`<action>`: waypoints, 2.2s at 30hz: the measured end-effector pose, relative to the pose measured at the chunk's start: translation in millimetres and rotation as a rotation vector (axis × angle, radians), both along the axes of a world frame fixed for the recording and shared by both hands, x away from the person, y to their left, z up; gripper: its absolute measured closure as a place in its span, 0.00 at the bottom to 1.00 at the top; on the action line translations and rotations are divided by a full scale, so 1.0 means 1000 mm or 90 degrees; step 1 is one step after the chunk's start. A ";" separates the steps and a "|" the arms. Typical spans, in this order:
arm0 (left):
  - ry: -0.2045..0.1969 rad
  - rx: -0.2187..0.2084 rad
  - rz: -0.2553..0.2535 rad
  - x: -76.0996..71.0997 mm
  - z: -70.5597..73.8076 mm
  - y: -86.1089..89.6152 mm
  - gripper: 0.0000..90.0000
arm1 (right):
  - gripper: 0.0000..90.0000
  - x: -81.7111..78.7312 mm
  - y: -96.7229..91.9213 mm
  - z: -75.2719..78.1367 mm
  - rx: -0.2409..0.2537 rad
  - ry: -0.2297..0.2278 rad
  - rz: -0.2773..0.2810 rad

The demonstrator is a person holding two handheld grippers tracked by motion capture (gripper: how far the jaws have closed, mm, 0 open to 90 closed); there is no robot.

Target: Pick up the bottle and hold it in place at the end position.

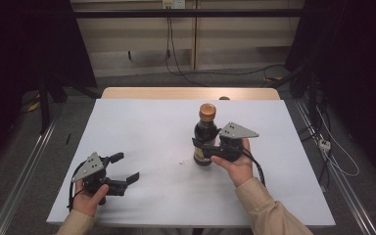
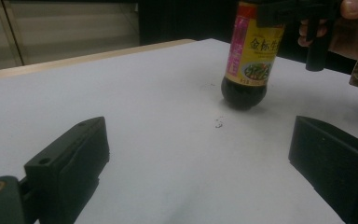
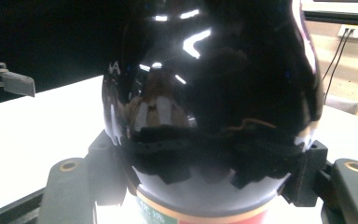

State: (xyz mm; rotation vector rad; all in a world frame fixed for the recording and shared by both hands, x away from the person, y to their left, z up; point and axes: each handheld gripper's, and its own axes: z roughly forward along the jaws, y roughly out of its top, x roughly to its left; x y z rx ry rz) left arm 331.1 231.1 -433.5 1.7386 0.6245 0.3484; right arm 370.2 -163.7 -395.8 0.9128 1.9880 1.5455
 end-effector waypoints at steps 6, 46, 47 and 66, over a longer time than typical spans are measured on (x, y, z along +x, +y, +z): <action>-0.001 -0.007 -0.001 0.000 0.000 0.000 0.05 | 0.34 0.006 0.003 0.002 0.003 -0.001 -0.002; 0.004 -0.008 0.002 0.001 -0.001 0.001 0.05 | 0.34 0.044 0.012 -0.007 0.002 -0.007 -0.028; 0.009 -0.011 0.003 0.001 -0.002 0.001 0.05 | 0.34 0.045 0.012 -0.007 0.000 -0.012 -0.029; 0.007 -0.006 0.001 0.002 -0.002 0.001 0.05 | 0.34 0.056 0.020 -0.011 0.002 -0.014 -0.016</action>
